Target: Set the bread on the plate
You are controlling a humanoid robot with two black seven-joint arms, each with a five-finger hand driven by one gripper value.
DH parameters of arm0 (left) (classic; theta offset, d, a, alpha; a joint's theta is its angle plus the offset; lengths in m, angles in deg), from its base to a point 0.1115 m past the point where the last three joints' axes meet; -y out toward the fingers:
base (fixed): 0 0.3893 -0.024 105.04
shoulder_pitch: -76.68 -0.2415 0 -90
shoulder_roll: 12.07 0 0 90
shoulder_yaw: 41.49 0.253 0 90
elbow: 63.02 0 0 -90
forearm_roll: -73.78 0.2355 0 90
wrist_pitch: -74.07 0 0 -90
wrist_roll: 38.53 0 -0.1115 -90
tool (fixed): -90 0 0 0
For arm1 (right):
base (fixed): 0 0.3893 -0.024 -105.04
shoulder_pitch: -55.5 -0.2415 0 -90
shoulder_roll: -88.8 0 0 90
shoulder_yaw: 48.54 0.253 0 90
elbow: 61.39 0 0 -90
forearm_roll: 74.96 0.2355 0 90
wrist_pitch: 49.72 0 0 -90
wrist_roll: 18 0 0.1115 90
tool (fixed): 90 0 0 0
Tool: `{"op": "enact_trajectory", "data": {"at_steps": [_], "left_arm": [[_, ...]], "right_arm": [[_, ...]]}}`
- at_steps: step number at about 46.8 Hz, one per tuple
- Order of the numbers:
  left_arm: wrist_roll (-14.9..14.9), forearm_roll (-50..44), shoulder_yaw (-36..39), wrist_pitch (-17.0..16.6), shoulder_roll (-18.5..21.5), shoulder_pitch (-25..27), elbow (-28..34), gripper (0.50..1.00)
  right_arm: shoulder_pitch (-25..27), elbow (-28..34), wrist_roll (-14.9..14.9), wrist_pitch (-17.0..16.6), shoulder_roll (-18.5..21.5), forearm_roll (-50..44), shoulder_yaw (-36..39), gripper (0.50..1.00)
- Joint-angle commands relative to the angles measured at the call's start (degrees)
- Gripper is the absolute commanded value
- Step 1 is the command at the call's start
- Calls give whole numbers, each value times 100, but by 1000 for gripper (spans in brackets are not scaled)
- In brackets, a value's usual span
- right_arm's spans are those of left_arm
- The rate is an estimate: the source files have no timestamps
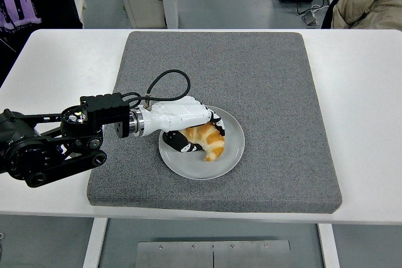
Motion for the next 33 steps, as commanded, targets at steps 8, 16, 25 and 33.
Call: {"op": "enact_trajectory", "data": {"at_steps": [8, 16, 25, 33], "left_arm": [[0, 3, 8, -44, -18, -53, -78, 598], [0, 3, -1, -88, -18, -71, -78, 605], [-26, -68, -1, -88, -35, -62, -69, 882], [-281, -94, -1, -79, -18, -18, -69, 960]], "right_arm": [[0, 0, 0, 7, 0, -2, 0, 1000], [0, 0, 0, -1, 0, -2, 0, 1000], [0, 0, 0, -1, 0, -2, 0, 1000], [0, 0, 0, -1, 0, -2, 0, 1000]]}}
